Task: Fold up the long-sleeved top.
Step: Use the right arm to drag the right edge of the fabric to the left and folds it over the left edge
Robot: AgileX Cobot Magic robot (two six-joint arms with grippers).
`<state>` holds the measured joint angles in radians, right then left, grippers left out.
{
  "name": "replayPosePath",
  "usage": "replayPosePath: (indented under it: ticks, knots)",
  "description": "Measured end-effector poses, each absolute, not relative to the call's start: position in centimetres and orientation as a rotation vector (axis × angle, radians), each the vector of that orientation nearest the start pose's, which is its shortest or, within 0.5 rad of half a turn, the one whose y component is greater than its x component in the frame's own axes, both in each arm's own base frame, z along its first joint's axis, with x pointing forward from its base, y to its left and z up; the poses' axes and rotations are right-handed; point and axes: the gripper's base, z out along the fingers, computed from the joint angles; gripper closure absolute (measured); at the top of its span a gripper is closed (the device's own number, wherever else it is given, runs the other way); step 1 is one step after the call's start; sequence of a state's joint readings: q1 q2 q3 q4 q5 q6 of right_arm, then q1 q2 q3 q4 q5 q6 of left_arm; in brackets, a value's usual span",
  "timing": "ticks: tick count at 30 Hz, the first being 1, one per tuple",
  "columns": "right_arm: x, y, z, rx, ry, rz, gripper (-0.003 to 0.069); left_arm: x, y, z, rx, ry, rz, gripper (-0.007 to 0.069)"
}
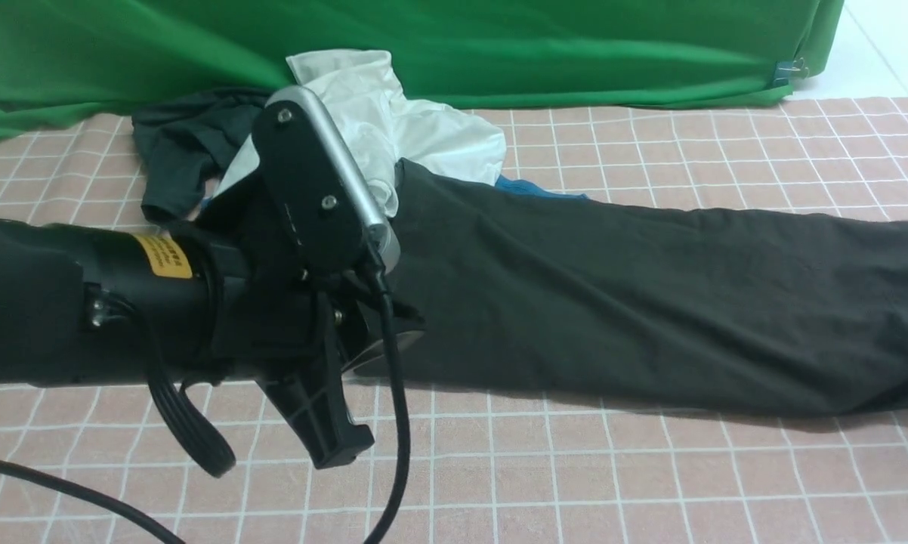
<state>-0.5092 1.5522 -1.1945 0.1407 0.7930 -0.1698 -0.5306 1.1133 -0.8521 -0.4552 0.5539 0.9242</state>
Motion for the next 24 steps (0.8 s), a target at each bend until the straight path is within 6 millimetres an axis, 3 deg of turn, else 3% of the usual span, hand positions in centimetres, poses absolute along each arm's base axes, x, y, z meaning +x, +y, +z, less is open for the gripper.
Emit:
replayPosePath:
  ticks: [6,10,14,17,19,20,23,24]
  knots:
    - [29.5,-13.9,28.4,0.47,2.558,-0.069,0.0557,18.9,-13.1,31.4,1.257,1.877,-0.201,0.0615]
    - [30.1,-10.7,29.9,0.318,2.513,-0.01,0.0557,19.8,-11.4,31.2,1.131,1.994,-0.101,0.0615]
    - [30.7,-4.7,33.4,0.09,2.395,0.118,0.0557,21.0,-8.2,31.2,0.922,2.117,0.078,0.0615]
    - [31.4,-0.4,36.1,-0.058,2.308,0.222,0.0557,20.9,-6.7,31.9,0.813,2.132,0.125,0.0615]
    - [31.7,1.5,37.2,-0.114,2.273,0.275,0.0557,20.5,-6.3,32.4,0.78,2.12,0.128,0.0615]
    - [32.3,4.6,38.7,-0.197,2.22,0.369,0.0557,20.0,-5.9,33.0,0.759,2.096,0.132,0.0615]
    - [33.0,7.8,39.5,-0.278,2.185,0.462,0.0557,19.4,-5.7,33.7,0.739,2.068,0.13,0.0615]
    - [33.5,10.1,39.9,-0.338,2.167,0.51,0.0557,19.0,-5.6,34.0,0.73,2.055,0.129,0.0615]
